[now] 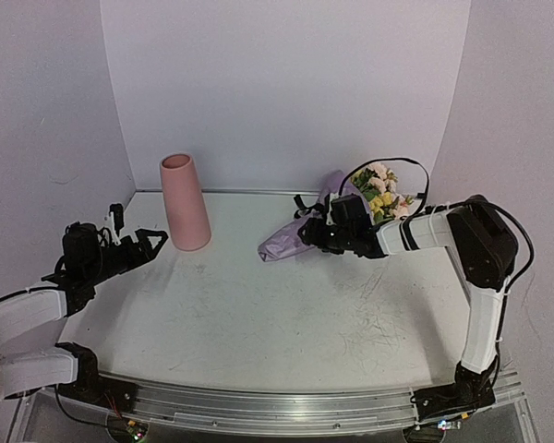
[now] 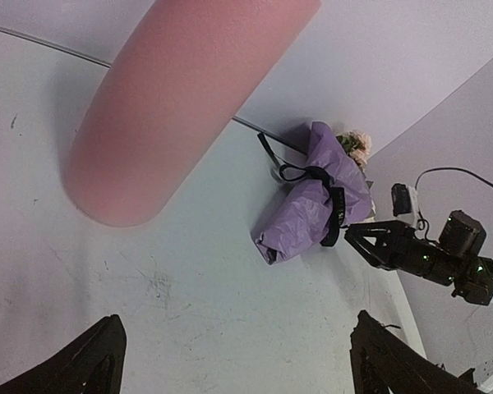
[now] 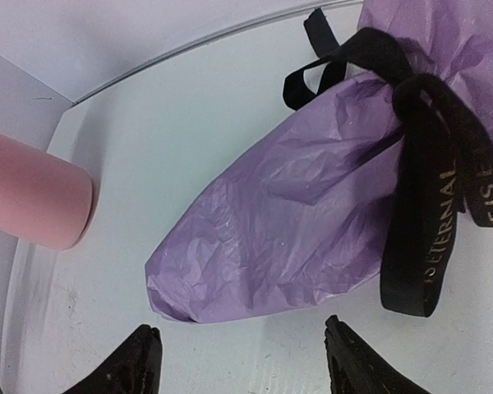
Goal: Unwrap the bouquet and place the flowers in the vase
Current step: Move the fake flower to the center of the board.
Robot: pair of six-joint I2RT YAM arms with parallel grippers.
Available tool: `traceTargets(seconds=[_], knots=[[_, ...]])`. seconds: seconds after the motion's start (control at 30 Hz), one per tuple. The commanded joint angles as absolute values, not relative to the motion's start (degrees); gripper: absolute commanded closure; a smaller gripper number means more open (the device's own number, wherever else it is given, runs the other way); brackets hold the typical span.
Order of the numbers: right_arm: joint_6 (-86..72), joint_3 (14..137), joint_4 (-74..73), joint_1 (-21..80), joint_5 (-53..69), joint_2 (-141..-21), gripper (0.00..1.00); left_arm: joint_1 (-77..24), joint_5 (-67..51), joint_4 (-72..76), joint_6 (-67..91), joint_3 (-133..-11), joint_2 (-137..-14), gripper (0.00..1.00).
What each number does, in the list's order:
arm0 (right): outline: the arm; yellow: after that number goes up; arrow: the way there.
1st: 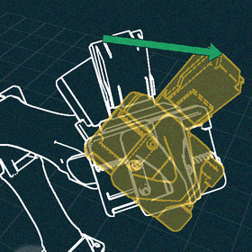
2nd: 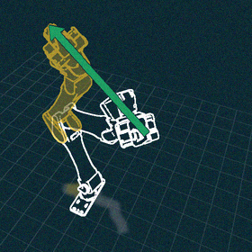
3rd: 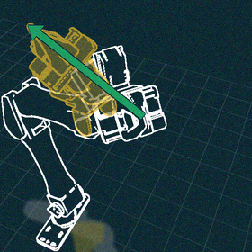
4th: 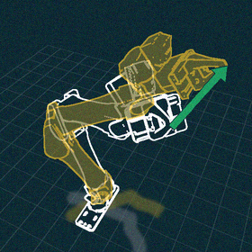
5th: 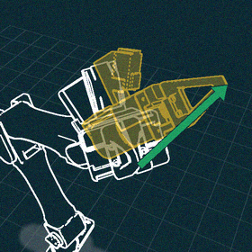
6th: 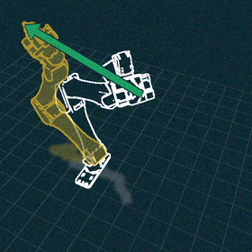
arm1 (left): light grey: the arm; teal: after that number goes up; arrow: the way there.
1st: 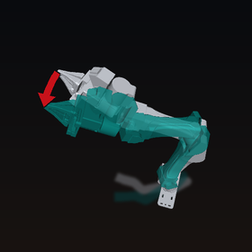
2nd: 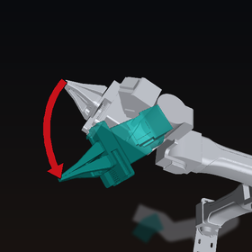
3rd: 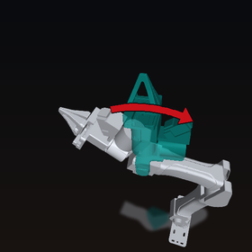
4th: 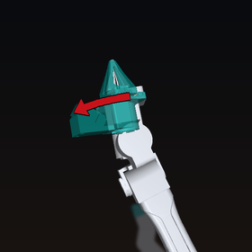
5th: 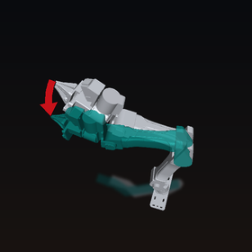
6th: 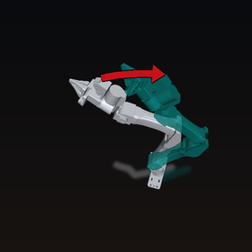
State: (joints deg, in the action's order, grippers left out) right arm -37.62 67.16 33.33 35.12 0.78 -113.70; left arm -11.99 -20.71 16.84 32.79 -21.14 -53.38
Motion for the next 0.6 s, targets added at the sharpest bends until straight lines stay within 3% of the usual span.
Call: traceTargets(seconds=[0.0, 0.33, 0.57], knots=[[-46.11, 70.49, 30.89, 35.07, -2.8, -116.96, 0.35, -14.06, -18.37, 17.93, 31.53, -21.32, -54.1, 0.04], [-54.44, 74.59, 27.65, 36.02, -5.51, -122.25, 0.38, -14.86, -18.46, 17.93, 30.85, -21.62, -55.12, 0.04], [-57.23, 78.12, 25.85, 36.94, -6.69, -125.36, 0.65, -14.99, -18.97, 17.93, 30.06, -21.61, -55.55, 0.04]])
